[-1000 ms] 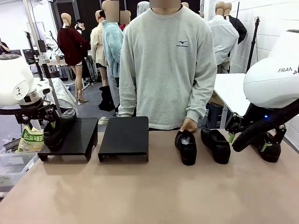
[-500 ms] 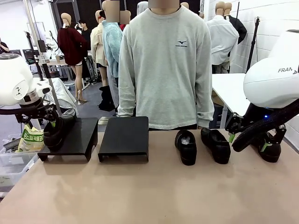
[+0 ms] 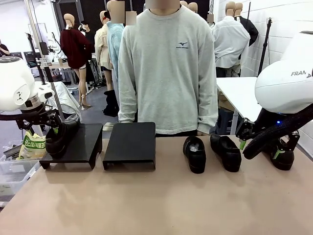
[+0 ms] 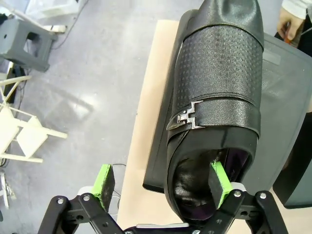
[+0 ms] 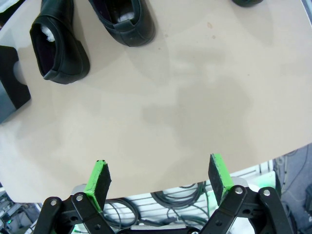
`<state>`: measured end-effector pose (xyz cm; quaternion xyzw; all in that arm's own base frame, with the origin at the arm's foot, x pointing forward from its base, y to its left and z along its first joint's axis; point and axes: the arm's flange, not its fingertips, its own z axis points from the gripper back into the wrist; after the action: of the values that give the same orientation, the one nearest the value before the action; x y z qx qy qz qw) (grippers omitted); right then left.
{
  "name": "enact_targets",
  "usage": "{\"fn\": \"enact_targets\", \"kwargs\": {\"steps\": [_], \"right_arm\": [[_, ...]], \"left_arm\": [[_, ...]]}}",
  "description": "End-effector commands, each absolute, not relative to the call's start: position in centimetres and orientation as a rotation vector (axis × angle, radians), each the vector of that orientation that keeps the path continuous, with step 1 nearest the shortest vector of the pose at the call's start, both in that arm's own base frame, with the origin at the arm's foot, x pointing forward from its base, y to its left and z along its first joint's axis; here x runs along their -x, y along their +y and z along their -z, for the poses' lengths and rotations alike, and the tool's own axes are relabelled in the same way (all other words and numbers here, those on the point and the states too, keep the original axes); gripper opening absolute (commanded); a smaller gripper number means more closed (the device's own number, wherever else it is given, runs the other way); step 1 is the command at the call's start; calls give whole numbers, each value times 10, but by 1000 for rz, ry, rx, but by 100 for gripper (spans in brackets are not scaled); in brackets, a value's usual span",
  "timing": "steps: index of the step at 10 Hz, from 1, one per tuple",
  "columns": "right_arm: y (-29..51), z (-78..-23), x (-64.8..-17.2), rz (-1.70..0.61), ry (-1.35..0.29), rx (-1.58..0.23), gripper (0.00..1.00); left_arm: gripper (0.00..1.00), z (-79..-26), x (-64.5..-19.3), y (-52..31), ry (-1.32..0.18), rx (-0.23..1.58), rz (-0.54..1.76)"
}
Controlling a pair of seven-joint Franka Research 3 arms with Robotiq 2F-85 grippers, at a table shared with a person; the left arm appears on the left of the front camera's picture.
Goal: Organize the shoes by placing them on the stand.
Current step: Pick up one Shoe and place it in the middle of the table.
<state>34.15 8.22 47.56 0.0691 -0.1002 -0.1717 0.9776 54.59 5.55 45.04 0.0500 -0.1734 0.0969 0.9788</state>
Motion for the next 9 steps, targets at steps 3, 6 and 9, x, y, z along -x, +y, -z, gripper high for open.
{"fn": "enact_targets", "kwargs": {"steps": [3,6,9], "right_arm": [[82,-475,-342,340,-197,-143,100],[82,-475,-342,340,-197,-143,100],[82,-475,-342,340,-197,-143,100]], "left_arm": [[100,-451,-547,56,-348,-101,-195],[100,-450,-546,55,-349,-101,-195],[100,-527,-481,55,-658,14,-279]]}}
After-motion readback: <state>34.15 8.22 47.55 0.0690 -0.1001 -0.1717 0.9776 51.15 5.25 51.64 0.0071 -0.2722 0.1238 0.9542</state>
